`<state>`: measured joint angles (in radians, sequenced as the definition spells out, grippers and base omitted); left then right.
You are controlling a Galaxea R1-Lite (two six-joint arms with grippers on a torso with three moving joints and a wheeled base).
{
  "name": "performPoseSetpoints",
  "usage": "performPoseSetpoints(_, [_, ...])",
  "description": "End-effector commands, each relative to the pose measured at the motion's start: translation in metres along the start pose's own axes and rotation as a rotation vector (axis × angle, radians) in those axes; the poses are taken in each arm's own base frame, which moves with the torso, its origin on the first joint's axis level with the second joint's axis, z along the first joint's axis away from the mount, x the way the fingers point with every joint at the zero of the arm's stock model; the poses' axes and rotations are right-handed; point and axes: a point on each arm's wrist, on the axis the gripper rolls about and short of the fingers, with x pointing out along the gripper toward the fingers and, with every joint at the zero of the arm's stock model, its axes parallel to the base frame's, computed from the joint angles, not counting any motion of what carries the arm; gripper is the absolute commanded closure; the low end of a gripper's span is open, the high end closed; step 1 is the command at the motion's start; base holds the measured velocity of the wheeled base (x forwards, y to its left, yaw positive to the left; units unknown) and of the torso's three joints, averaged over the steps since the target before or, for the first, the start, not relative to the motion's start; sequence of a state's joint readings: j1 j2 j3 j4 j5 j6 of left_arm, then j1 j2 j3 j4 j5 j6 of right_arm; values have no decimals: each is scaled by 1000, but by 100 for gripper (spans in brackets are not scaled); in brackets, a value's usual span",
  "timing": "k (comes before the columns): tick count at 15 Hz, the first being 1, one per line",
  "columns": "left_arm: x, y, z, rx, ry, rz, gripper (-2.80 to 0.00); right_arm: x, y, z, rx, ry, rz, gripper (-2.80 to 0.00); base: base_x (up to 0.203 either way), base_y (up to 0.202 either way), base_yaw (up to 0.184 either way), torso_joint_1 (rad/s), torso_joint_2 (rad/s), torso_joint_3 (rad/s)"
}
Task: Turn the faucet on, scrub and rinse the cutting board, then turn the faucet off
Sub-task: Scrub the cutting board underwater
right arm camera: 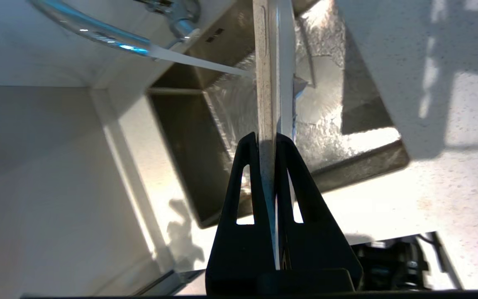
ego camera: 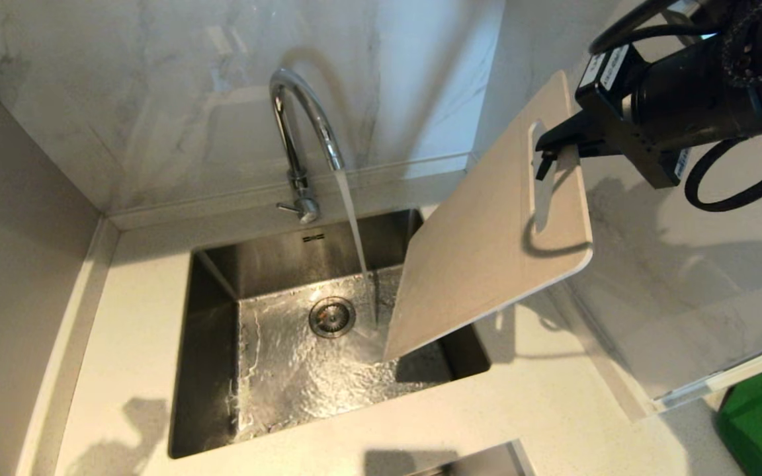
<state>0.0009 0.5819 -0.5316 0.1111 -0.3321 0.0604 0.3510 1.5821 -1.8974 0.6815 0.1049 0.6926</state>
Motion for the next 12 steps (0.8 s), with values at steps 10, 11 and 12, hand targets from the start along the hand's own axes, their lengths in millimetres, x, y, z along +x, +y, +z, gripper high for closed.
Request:
performPoseSetpoints(10, [229,-52,110,-290,227,-632,0,-19,10,-6,17,3,56,0,0,0,0,0,0,0])
performPoseSetpoints(11, [242,-67,114,-301,235,-673,0,-20,12,-8,15,9,63,0,0,0,0,0,0,0])
performPoseSetpoints(12, [250,-82,116,-316,248,-714,0,-20,13,-9,14,11,67,0,0,0,0,0,0,0])
